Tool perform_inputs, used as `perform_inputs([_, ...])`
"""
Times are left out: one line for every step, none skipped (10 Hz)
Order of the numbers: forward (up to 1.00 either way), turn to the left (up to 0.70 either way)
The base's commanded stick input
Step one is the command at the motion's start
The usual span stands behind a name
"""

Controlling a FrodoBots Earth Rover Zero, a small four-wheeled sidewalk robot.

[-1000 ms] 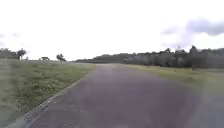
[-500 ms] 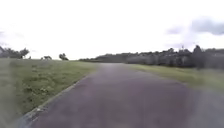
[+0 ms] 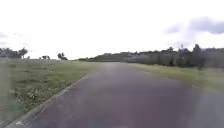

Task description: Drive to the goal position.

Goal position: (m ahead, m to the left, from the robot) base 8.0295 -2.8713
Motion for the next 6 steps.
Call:
perform_inputs([0.70,0.00])
perform_inputs([0.70,0.00])
perform_inputs([0.70,0.00])
perform_inputs([0.70,0.00])
perform_inputs([0.70,0.00])
perform_inputs([0.70,0.00])
